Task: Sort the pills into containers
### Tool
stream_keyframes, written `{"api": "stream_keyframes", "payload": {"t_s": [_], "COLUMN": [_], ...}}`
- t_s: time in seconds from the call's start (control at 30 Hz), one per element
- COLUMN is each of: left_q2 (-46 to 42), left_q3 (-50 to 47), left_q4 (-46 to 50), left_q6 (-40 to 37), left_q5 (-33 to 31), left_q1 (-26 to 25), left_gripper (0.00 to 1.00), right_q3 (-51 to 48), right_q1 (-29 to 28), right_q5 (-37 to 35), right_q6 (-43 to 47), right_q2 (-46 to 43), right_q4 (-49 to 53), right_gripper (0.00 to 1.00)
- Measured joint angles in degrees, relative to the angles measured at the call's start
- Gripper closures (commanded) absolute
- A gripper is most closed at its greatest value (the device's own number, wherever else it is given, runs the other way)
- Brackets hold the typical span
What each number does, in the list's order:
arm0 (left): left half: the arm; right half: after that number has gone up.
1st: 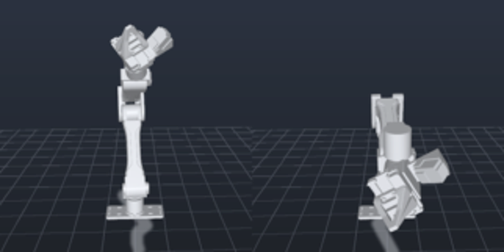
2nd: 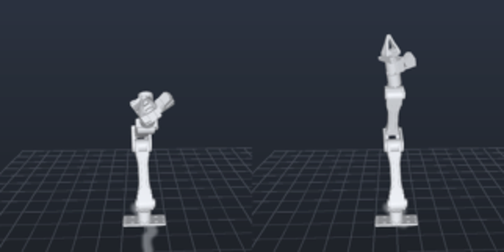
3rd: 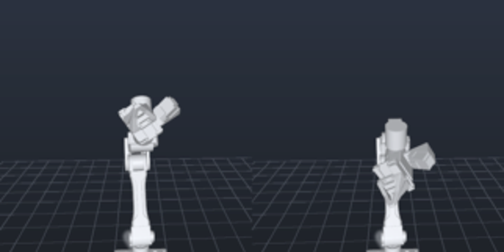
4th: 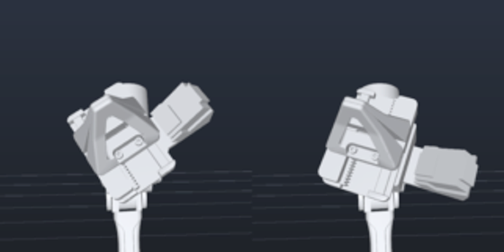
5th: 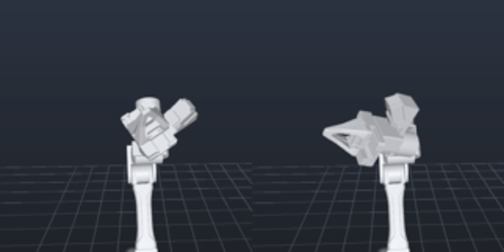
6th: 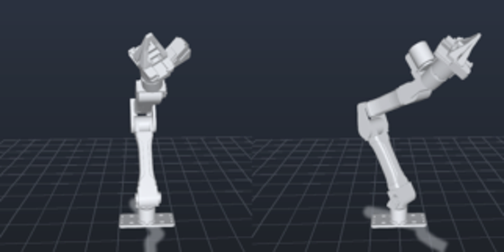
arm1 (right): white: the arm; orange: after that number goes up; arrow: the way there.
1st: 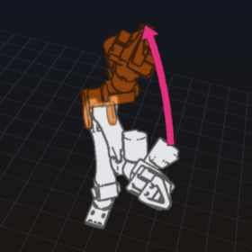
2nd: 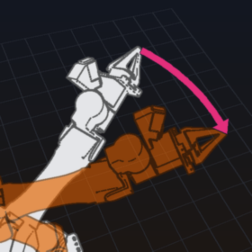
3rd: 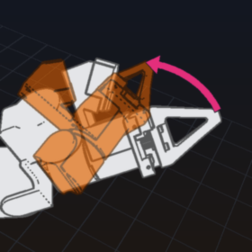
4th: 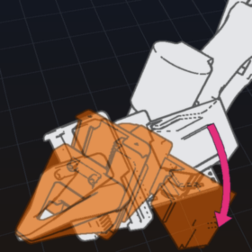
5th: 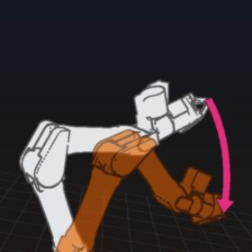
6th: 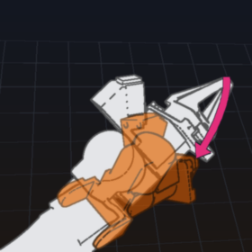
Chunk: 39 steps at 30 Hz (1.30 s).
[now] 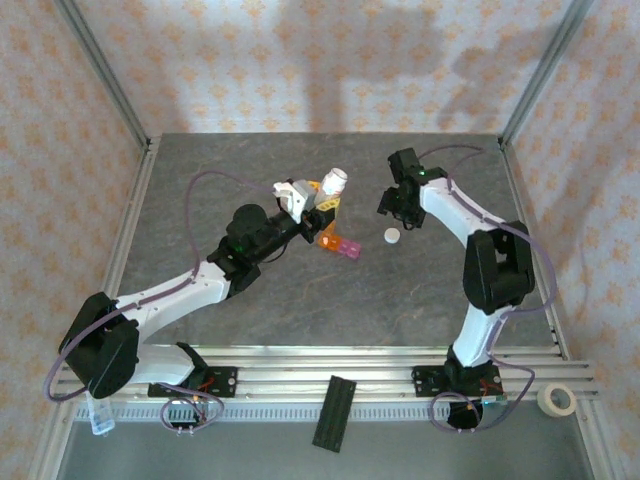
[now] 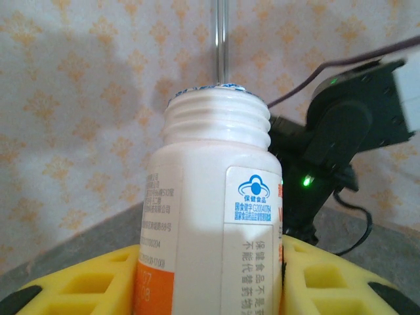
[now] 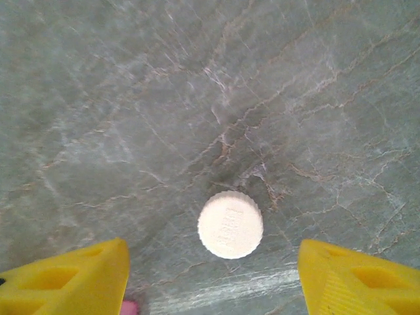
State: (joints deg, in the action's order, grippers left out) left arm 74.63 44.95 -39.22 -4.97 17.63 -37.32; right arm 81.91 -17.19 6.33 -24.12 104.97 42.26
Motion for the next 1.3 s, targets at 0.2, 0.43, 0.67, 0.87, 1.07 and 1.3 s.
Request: {"api": "stream_keyframes", "payload": {"t_s": [0.2, 0.43, 0.67, 0.87, 1.07, 1.3], "left_q2": [2.60, 5.22, 5.92, 7.02, 7.39, 7.39], "left_q3": [0.00, -0.57, -0.83, -1.18, -1.31, -2.01], "left_q4": [-4.42, -10.82, -14.78, -16.22, -16.41, -17.25], "left_q6": [-2.49, -2.54, -1.90, -0.85, -0.39, 0.48], "left_q5": [0.48, 1.51, 1.70, 1.70, 1.70, 1.70], "left_q1": [0.22, 0.66, 1.14, 1.49, 1.49, 1.49], "left_gripper": [1.00, 1.00, 1.00, 1.00, 1.00, 1.00], "right_q3": [2.23, 3.82, 3.80, 3.34, 2.16, 1.95], "right_q1": [0.00, 0.00, 0.00, 0.00, 0.00, 0.00], "right_q5": [-0.15, -0.13, 0.31, 1.18, 1.49, 1.60], "right_q6": [1.16, 1.73, 1.73, 1.73, 1.73, 2.10], "right_q2": [5.38, 9.51, 11.28, 11.37, 11.82, 12.00], "right_q4": [2.08, 2.95, 2.95, 2.34, 1.70, 1.29], "right_gripper": [0.32, 0.33, 0.34, 0.37, 0.41, 0.61]}}
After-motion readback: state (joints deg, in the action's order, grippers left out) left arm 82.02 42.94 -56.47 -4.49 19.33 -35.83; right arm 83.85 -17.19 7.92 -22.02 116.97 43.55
